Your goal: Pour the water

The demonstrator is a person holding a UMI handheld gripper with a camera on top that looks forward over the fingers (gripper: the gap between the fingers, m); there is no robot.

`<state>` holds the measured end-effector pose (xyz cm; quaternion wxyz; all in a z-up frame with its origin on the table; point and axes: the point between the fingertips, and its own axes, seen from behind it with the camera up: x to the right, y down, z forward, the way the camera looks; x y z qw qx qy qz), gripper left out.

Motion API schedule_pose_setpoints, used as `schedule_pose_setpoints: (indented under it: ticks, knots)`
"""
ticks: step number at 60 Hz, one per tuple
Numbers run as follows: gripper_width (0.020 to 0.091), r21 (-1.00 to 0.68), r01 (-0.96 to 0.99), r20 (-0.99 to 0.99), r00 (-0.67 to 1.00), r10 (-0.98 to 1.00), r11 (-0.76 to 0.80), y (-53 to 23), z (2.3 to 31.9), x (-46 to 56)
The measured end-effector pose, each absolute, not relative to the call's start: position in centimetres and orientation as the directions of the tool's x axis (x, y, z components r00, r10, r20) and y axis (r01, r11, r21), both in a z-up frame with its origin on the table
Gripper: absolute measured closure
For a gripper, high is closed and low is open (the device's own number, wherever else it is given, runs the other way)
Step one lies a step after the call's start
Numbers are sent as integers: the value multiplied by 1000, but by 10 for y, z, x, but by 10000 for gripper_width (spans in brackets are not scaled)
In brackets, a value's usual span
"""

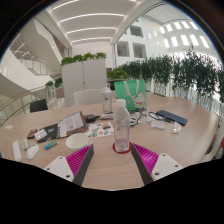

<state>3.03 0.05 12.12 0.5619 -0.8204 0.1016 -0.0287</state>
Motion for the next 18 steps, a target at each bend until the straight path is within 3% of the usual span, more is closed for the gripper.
schedule_pose_setpoints:
  ticks: [18]
  knots:
    - [271, -935, -107, -44, 981, -190, -338, -137, 187, -86]
